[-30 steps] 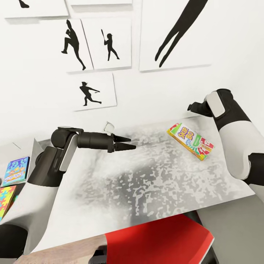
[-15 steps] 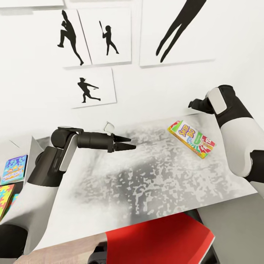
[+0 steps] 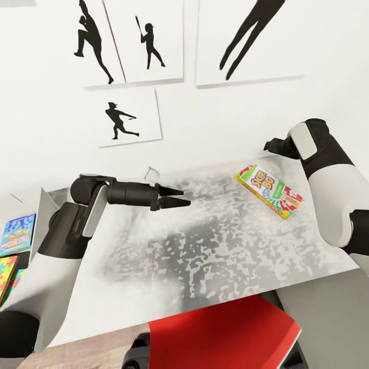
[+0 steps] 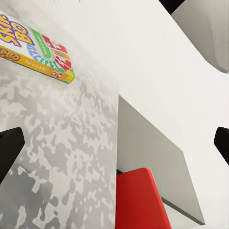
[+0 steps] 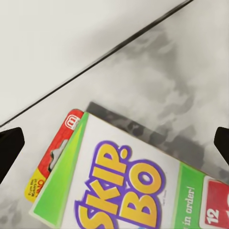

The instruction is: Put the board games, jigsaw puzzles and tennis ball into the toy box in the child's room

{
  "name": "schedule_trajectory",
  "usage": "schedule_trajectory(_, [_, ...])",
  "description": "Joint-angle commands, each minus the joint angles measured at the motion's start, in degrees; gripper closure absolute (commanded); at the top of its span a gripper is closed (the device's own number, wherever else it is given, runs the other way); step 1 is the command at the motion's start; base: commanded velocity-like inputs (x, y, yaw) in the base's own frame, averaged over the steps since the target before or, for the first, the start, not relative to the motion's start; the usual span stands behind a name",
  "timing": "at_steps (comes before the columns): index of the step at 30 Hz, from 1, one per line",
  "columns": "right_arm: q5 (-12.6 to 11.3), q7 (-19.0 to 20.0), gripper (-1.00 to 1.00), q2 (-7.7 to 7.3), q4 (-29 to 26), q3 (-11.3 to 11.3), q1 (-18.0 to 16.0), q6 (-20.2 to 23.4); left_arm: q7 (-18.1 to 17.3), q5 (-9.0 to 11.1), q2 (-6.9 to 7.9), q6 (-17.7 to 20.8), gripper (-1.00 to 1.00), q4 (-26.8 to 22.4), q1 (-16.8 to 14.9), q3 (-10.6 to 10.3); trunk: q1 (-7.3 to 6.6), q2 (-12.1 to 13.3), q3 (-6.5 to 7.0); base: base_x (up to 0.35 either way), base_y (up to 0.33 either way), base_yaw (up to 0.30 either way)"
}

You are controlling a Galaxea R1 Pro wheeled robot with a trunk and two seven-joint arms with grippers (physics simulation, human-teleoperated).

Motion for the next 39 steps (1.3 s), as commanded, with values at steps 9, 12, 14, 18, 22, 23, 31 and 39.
schedule_trajectory(9, [-0.5,-0.5,-1.0,0.0,0.0,0.0,0.0,0.1,-0.1,0.3,-0.99,0.3,-1.0,0.0,-2.0,-0.1,0.03,-0.1,-0.93,0.0,0.0,0.0])
schedule_trajectory(12, [-0.5,-0.5,-1.0,0.0,0.0,0.0,0.0,0.0,-0.1,0.3,-1.7,0.3,-1.0,-0.1,-3.0,-0.1,0.03,-0.1,-1.21,0.0,0.0,0.0])
schedule_trajectory(14, [-0.5,-0.5,-1.0,0.0,0.0,0.0,0.0,0.0,-0.1,0.3,-2.6,0.3,-1.0,0.0,-4.0,-0.1,0.03,-0.1,-1.39,0.0,0.0,0.0])
schedule_trajectory(18, [-0.5,-0.5,-1.0,0.0,0.0,0.0,0.0,0.0,-0.1,0.3,-4.01,0.3,-1.0,0.0,-5.2,-0.1,0.03,-0.1,-1.77,0.0,0.0,0.0])
schedule_trajectory(22, [-0.5,-0.5,-1.0,-0.05,0.0,0.0,0.0,0.0,-0.1,0.2,-5.53,0.3,-1.0,0.0,-6.4,-0.1,0.03,-0.1,-2.14,0.0,0.0,0.0])
schedule_trajectory(23, [-0.5,-0.5,-1.0,-0.07,0.0,0.0,0.0,0.0,-0.1,0.1,-5.78,0.3,-1.0,0.0,-6.5,-0.1,0.03,-0.1,-2.24,0.0,0.0,0.0])
schedule_trajectory(31, [-0.5,-0.5,-1.0,-0.65,-0.2,0.0,-0.2,0.1,-0.1,0.0,-7.25,0.3,-1.0,0.0,-7.0,-0.2,0.03,-0.1,-2.99,0.0,0.0,0.0])
schedule_trajectory(39, [-0.5,-0.5,-1.0,-0.78,-0.3,0.0,-0.6,0.2,-0.1,0.0,-7.49,0.3,-1.0,0.0,-7.1,-0.8,0.03,-0.1,-3.74,0.0,0.0,0.0])
